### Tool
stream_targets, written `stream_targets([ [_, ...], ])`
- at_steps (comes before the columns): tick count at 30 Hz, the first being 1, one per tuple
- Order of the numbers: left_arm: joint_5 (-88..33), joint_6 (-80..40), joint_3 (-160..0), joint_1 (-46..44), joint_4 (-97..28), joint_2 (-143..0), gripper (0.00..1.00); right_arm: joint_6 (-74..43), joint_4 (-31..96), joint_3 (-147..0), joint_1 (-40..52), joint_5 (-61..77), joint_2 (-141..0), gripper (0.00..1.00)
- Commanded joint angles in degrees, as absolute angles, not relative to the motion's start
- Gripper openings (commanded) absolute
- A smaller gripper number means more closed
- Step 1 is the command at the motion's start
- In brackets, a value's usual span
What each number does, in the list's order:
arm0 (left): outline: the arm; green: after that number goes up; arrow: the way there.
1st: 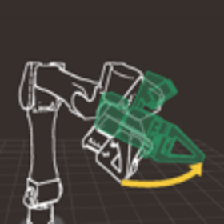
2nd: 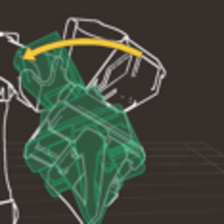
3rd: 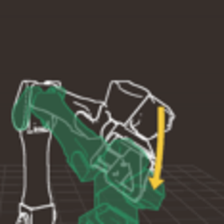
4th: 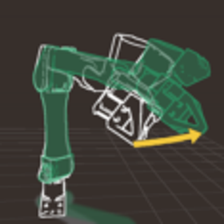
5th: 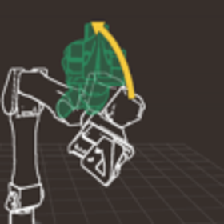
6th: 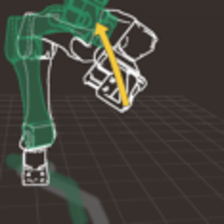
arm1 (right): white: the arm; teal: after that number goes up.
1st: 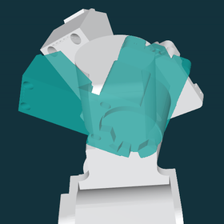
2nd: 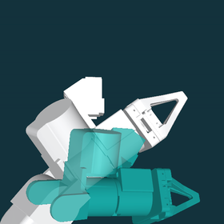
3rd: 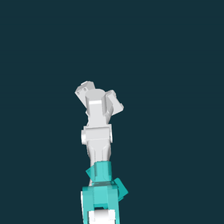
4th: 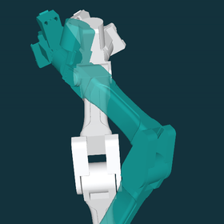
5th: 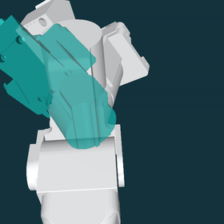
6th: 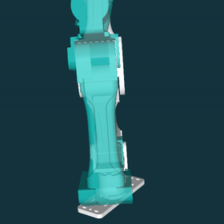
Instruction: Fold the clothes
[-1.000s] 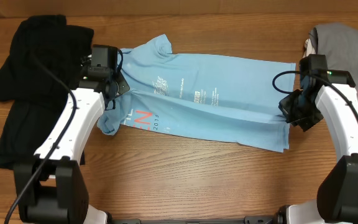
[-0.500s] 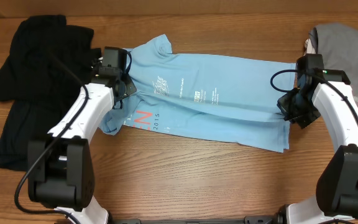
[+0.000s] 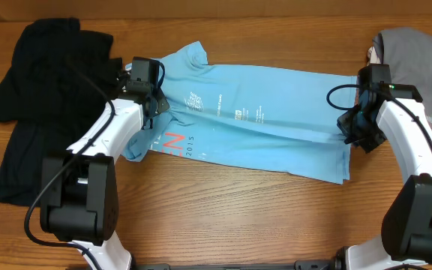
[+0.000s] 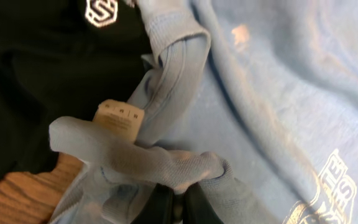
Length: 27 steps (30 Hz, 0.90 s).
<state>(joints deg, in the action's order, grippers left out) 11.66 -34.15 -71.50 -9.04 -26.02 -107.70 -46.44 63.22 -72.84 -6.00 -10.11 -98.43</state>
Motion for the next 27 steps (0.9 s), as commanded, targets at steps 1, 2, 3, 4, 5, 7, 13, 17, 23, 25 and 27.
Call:
stream_targets([
  [1, 14.0, -34.2, -72.1, -9.4, -24.7, -108.3, 0.04, -46.2, 63.3, -72.6, -6.2, -13.1, -98.5, 0.04],
  [2, 14.0, -34.3, -72.1, -9.4, -24.4, -108.3, 0.04, -46.2, 63.3, -72.6, -6.2, -13.3, -98.5, 0.04],
  [3, 14.0, -34.3, -72.1, -9.4, -24.1, -108.3, 0.04, -46.2, 63.4, -72.5, -6.2, -13.6, -98.5, 0.04],
  [4, 14.0, -34.3, -72.1, -9.4, -23.7, -108.3, 0.04, -46.2, 63.5, -72.4, -6.2, -14.0, -98.5, 0.04],
  [5, 14.1, -34.3, -72.1, -9.4, -23.4, -108.3, 0.04, -46.2, 63.6, -72.3, -6.2, -14.4, -98.5, 0.04],
  [7, 14.6, -34.2, -72.1, -9.3, -22.8, -108.3, 0.04, -46.2, 63.8, -72.1, -6.2, -14.8, -98.5, 0.04],
  [13, 17.1, -34.2, -72.1, -9.3, -22.8, -108.3, 0.09, -46.2, 63.7, -71.8, -6.2, -14.9, -98.6, 0.04],
  [17, 17.1, -33.3, -72.1, -9.3, -22.8, -108.3, 0.3, -46.2, 63.8, -71.6, -6.2, -15.0, -98.6, 0.06],
  [23, 17.1, -30.5, -72.1, -9.3, -23.0, -108.3, 0.47, -46.2, 64.1, -71.6, -6.2, -15.0, -98.6, 0.22],
  [25, 17.2, -28.8, -72.1, -9.3, -23.1, -108.3, 0.49, -46.2, 64.2, -71.6, -6.2, -15.0, -98.6, 0.32],
  [27, 17.4, -28.2, -72.1, -9.3, -23.2, -108.3, 0.5, -46.2, 64.4, -71.6, -6.2, -15.0, -98.6, 0.46],
])
